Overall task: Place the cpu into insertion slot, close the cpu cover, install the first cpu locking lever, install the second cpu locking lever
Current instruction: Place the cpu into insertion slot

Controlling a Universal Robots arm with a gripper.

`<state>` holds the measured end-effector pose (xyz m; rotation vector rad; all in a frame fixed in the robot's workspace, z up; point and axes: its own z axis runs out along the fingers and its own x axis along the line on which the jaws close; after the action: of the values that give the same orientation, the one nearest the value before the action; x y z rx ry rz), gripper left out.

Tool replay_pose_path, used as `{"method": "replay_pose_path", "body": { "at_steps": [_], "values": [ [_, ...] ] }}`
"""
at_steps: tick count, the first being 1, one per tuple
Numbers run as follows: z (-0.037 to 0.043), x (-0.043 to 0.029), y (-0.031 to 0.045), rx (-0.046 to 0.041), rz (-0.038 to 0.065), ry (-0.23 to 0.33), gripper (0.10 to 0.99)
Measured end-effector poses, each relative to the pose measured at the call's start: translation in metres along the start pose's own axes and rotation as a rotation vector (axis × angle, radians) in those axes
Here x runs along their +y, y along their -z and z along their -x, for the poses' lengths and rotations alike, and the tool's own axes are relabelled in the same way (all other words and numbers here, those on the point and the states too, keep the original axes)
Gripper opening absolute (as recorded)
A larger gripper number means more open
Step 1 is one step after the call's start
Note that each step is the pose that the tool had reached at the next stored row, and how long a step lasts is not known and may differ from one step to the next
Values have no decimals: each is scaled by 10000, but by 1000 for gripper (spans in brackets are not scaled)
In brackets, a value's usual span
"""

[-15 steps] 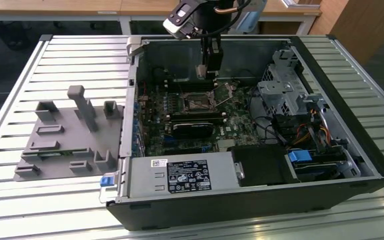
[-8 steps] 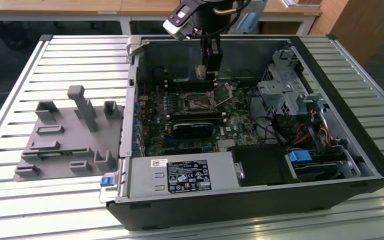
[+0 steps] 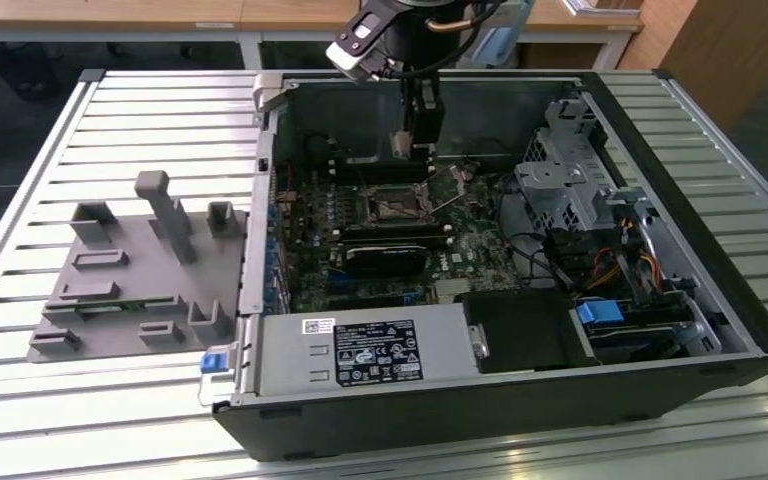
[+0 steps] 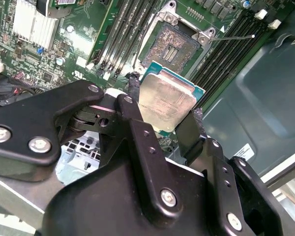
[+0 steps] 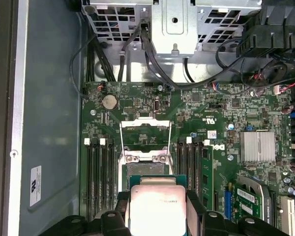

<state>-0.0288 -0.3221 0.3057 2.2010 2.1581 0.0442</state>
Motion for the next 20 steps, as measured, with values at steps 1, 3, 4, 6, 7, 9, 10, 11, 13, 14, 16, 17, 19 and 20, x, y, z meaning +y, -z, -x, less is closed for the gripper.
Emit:
{"method": "replay_pose_path", "body": {
  "at_steps": [1,3,4,6,7,9,10,11,13,14,16,17,19,20],
  "values": [
    [-3,0,-5,-1,1,0,541],
    [-8,-1,-14,-2,1,0,541],
    [-11,-1,-18,-3,0,1,541],
    [-19,-2,-28,-6,0,0,541],
    [-21,-2,-35,-6,1,0,541],
    [-24,-3,-48,-6,0,0,541],
    [-25,-4,-54,-6,0,-1,541],
    [-26,-4,-59,-6,0,0,541],
    [-28,-5,-71,-4,-1,-1,541],
    [-28,-5,-77,-5,-2,-1,541],
    [-28,-6,-90,-6,-4,-1,541],
    [-29,-6,-97,-6,-4,-1,541],
    [-29,-7,-111,-6,-6,-1,541],
    [-29,-8,-121,-6,-5,-1,541]
  ]
}}
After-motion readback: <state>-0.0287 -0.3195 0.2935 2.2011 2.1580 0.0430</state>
